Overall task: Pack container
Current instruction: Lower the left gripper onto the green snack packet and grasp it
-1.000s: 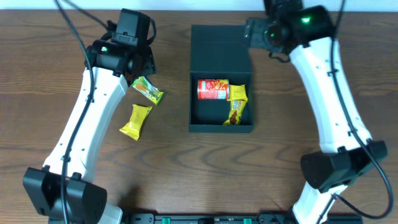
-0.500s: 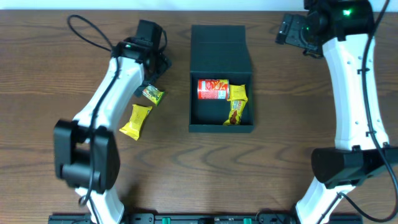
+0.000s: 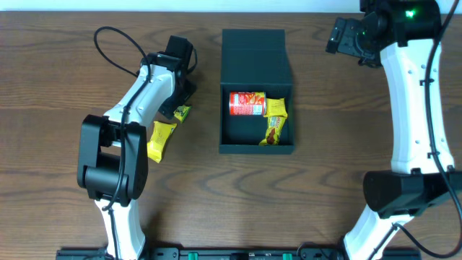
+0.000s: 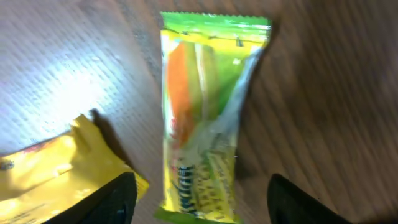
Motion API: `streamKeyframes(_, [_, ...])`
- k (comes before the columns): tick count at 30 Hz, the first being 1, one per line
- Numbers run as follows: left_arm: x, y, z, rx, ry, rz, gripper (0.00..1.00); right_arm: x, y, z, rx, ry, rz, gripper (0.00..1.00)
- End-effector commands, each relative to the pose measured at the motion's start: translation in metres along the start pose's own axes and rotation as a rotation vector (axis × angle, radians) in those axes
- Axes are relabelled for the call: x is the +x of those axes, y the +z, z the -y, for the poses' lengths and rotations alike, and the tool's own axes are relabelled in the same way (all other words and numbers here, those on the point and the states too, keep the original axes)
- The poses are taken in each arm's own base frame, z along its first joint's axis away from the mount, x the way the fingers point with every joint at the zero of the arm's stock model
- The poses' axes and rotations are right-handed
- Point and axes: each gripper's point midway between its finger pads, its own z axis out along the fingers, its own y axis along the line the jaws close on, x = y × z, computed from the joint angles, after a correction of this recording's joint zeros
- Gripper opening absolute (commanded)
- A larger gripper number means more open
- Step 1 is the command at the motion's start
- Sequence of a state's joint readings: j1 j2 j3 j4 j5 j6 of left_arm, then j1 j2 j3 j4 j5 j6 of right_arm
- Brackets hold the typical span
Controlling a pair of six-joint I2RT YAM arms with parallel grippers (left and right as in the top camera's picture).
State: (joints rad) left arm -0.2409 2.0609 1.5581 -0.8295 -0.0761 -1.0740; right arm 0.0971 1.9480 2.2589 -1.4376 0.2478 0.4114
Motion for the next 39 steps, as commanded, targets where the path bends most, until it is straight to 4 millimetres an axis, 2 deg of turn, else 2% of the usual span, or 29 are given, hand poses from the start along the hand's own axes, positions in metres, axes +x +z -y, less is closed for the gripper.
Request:
streamKeyframes(1, [-0.012,0.0,-0.01,-0.039,-0.017,0.05,0.68,-0.005,-0.006,0.004,0.004,-0.002,0.022,0.99])
streamKeyframes(11, [-0.025,0.004,-0.014,-0.061,-0.024,0.104,0.66,-0.003,-0.006,0.004,0.002,0.001,0.013,0.99])
streamKeyframes(21, [-0.021,0.018,-0.017,-0.085,-0.022,0.078,0.64,-0.001,-0.006,0.002,-0.013,0.0,0.005,0.99])
streamKeyframes(30, [-0.025,0.021,-0.008,-0.043,-0.03,0.099,0.63,-0.001,-0.006,0.002,-0.013,-0.001,0.004,0.99])
streamKeyframes(39, [-0.02,0.028,-0.015,-0.061,-0.026,0.09,0.63,-0.001,-0.006,0.002,-0.012,-0.001,0.003,0.99])
